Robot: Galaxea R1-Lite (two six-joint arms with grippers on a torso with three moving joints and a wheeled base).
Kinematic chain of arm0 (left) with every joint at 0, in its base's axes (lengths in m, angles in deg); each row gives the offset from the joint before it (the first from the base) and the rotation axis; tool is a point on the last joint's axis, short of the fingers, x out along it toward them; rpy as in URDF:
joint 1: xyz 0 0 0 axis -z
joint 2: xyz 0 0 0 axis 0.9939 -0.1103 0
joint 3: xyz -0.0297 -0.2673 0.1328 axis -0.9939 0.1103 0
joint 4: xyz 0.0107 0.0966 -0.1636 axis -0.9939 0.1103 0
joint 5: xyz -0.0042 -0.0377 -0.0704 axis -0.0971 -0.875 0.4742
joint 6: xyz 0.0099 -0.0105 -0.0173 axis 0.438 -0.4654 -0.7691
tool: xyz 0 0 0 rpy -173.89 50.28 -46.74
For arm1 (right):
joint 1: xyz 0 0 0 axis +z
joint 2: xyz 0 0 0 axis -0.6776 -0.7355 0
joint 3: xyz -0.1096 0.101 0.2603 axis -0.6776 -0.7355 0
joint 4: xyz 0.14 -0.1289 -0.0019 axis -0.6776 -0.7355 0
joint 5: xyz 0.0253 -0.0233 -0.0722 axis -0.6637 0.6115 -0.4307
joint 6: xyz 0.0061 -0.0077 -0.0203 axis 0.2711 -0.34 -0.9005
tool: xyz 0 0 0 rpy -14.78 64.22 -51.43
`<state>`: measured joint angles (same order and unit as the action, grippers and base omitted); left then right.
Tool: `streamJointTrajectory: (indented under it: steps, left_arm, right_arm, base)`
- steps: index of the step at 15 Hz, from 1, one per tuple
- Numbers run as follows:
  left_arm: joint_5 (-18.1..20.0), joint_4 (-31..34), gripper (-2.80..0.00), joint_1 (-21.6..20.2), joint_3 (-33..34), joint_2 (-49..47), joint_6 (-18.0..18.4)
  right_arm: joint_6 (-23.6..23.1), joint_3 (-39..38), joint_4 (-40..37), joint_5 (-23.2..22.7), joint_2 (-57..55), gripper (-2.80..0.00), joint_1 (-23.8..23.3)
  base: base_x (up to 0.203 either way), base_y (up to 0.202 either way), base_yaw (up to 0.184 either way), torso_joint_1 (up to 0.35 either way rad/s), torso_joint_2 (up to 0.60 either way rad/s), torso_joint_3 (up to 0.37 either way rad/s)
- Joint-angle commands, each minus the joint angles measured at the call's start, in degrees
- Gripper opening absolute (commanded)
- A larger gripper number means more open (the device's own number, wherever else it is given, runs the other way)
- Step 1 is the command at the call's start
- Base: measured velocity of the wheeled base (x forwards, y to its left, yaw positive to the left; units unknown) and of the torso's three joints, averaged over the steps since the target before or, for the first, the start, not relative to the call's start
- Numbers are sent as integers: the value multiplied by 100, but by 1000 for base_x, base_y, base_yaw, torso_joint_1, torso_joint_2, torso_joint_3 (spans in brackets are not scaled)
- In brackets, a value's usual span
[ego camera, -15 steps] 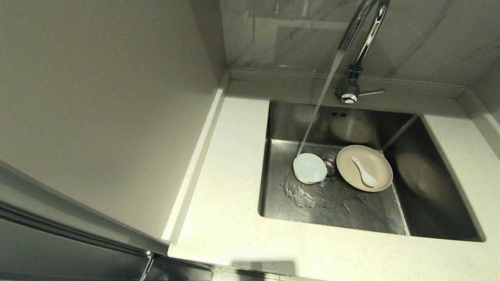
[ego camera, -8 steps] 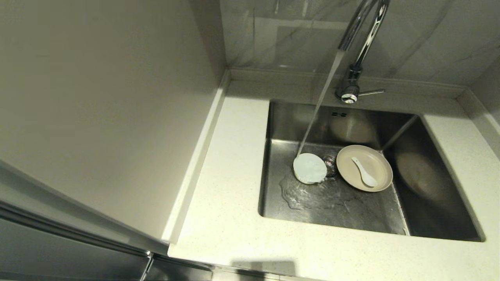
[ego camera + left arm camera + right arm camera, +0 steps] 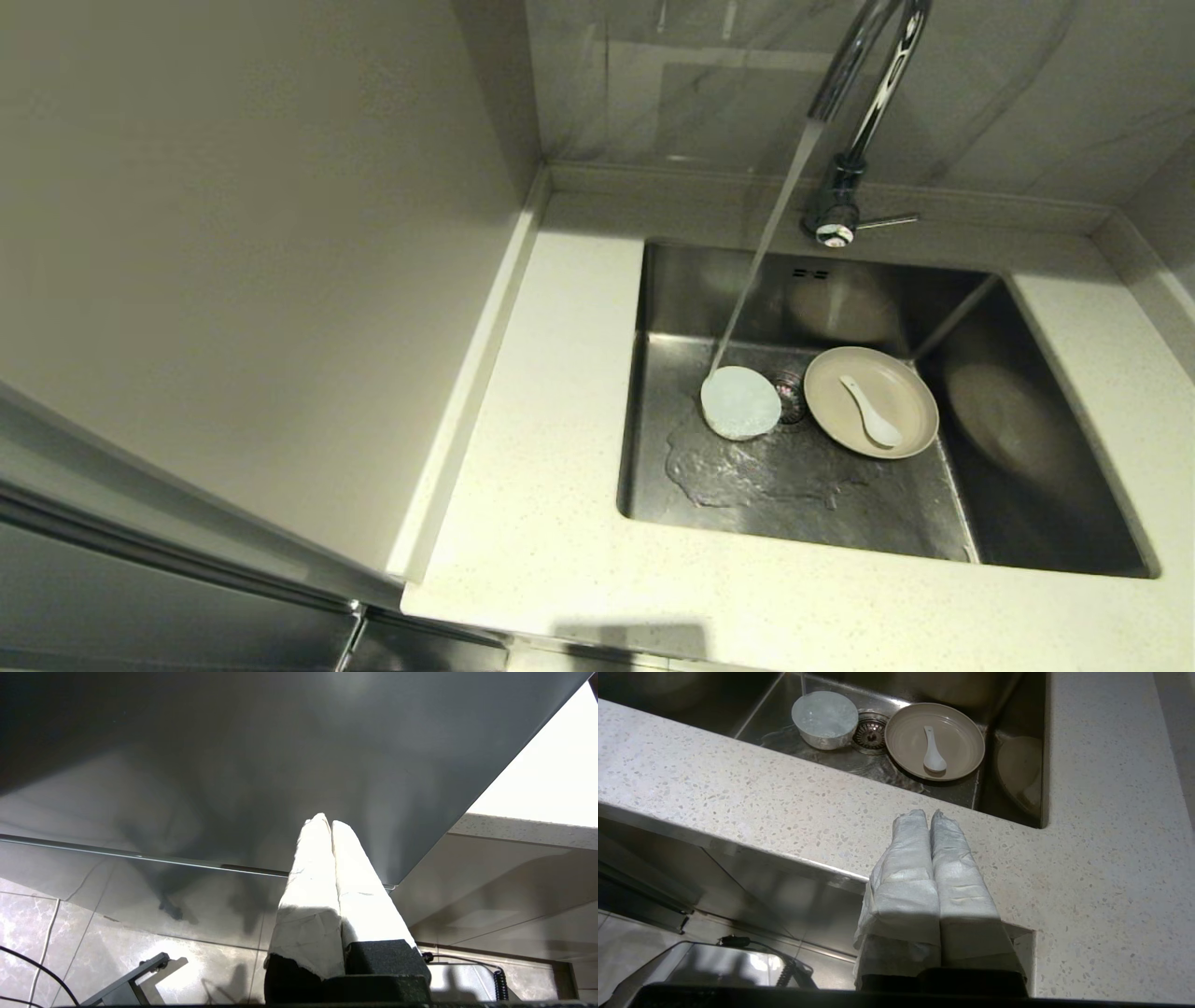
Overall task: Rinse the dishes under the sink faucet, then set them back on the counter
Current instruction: Wait for the water to rinse the bowl, then turn off the faucet
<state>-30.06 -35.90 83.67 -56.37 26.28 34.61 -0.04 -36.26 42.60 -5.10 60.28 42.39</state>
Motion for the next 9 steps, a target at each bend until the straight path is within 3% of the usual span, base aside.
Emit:
streamJointTrajectory:
  steps: [1,9]
  left_arm:
    - [-3,-2,-280,0,0,18,-3]
    - [-3,-2,-280,0,0,18,-3]
  right_arm:
    - [-97,0,-13,7,-7,-280,0]
    - [40,0,-2,0,-90,-280,0]
  base:
    - [0,0,0,0,0,0]
    - [0,0,0,0,0,0]
